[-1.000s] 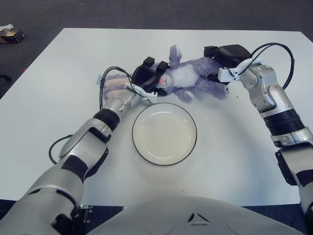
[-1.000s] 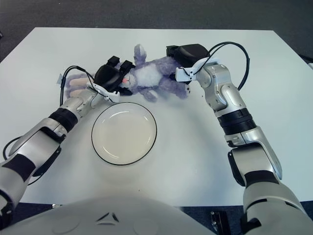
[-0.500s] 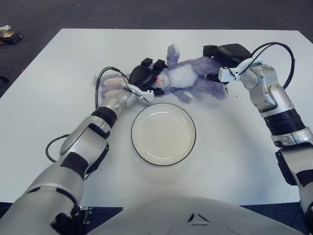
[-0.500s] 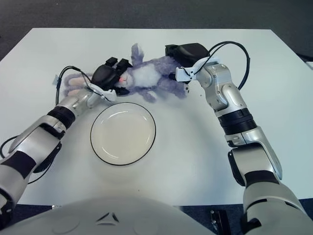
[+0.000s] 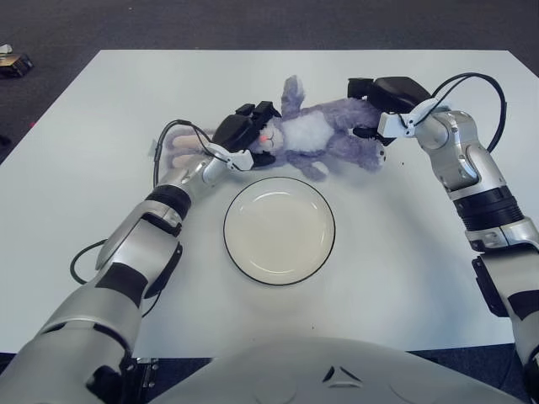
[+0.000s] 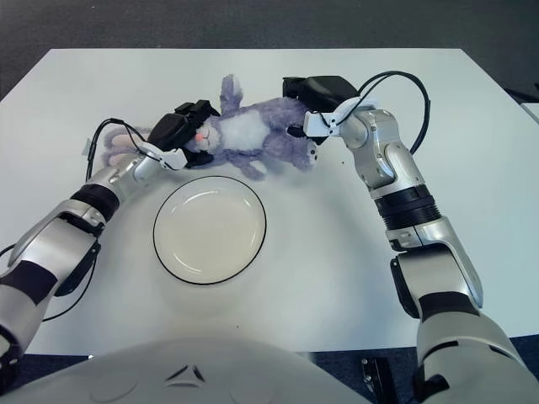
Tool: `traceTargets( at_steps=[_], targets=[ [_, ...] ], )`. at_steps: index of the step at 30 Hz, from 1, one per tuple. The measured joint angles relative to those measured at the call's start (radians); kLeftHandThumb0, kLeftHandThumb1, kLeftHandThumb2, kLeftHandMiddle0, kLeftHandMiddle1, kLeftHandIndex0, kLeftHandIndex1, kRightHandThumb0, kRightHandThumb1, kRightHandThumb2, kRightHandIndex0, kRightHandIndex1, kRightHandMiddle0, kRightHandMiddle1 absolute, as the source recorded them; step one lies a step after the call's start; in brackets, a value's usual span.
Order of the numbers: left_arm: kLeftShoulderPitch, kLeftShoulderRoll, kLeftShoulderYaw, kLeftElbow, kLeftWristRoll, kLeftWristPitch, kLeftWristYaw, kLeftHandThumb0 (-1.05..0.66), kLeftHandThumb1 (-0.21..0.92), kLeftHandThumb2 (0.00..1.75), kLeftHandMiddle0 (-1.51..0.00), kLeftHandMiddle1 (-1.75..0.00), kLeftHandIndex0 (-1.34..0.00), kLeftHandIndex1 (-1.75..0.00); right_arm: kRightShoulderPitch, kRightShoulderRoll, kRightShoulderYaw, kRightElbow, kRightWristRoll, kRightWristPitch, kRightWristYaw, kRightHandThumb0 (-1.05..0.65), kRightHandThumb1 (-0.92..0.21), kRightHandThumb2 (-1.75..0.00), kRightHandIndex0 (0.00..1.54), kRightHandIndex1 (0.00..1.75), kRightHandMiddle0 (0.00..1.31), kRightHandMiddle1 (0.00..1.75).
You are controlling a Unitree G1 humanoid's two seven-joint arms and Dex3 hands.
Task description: Put the doll into the plate.
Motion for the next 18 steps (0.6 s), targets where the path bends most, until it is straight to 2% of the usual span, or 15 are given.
traceTargets(
  at_steps=[6,9,11,15,18],
  targets=[
    [0.006,0.029,0.069,-0.071,-0.171,-0.008,-0.268,0.45,0.36,1.26,-0.57,-1.75,-0.61,-1.75,-0.034,0.017,-0.001,0.001,0.04,0.046,0.06,0.0,-0.33,-1.29,0.63,1.67,0.38,1.75],
    [0.014,0.054,0.109,-0.134,-0.252,0.019,-0.404,0.46,0.35,1.26,-0.57,-1.75,-0.62,-1.75,-0.057,0.02,-0.005,0.0,0.065,0.071,0.094,0.0,-0.32,-1.29,0.64,1.67,0.38,1.75],
    [0.018,0.07,0.135,-0.176,-0.297,0.04,-0.469,0.46,0.35,1.27,-0.58,-1.75,-0.62,-1.75,-0.073,0.02,-0.008,-0.002,0.075,0.084,0.11,0.0,-0.32,-1.29,0.64,1.67,0.38,1.75],
    [0.023,0.088,0.172,-0.238,-0.334,0.073,-0.532,0.46,0.34,1.27,-0.58,-1.75,-0.62,-1.75,-0.093,0.02,-0.012,-0.012,0.081,0.095,0.115,0.0,-0.32,-1.3,0.64,1.67,0.38,1.75],
    [0.025,0.095,0.202,-0.283,-0.406,0.136,-0.642,0.46,0.33,1.29,-0.59,-1.75,-0.63,-1.75,-0.101,0.019,-0.018,-0.052,0.107,0.131,0.164,0.0,-0.32,-1.3,0.65,1.67,0.38,1.75]
  ],
)
